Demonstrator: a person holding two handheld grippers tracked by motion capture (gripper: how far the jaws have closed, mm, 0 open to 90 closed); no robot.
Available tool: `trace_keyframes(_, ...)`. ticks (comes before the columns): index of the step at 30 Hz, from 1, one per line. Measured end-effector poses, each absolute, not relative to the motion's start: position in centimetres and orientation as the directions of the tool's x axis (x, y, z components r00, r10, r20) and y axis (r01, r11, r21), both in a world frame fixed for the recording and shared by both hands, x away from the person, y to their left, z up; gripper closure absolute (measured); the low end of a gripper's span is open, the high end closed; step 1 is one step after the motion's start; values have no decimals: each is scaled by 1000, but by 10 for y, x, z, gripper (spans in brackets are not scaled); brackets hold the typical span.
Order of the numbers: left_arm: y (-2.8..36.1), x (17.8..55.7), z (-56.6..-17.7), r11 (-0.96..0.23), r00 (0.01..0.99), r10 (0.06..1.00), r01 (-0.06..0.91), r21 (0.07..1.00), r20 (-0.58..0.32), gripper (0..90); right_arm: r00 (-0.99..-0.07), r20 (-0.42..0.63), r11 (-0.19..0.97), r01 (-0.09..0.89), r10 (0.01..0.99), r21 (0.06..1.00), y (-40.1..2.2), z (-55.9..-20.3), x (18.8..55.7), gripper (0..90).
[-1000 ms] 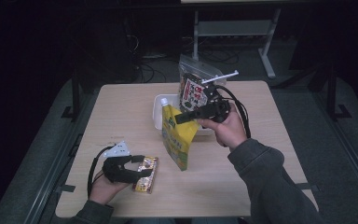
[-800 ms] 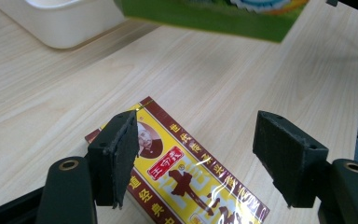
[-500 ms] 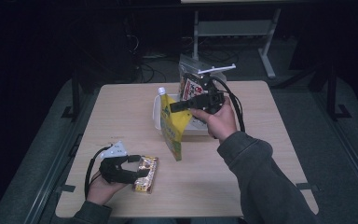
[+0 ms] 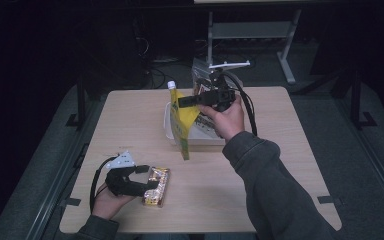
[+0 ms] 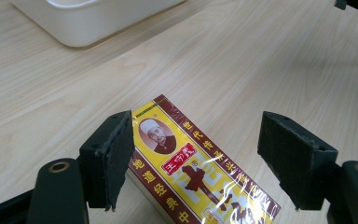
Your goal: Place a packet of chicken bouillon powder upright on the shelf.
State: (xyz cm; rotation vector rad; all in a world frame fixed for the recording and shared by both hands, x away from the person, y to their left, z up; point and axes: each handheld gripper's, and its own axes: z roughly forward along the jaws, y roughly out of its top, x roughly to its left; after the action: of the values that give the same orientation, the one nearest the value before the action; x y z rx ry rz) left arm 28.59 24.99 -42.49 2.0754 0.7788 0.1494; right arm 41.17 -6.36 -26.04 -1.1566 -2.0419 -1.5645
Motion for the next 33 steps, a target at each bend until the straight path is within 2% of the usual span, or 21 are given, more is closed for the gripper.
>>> trace_keyframes(33,255,287,-422,-388,790,587,466,795,-177,263,-548,655,-91,727,520,681,-30,-268,465,893)
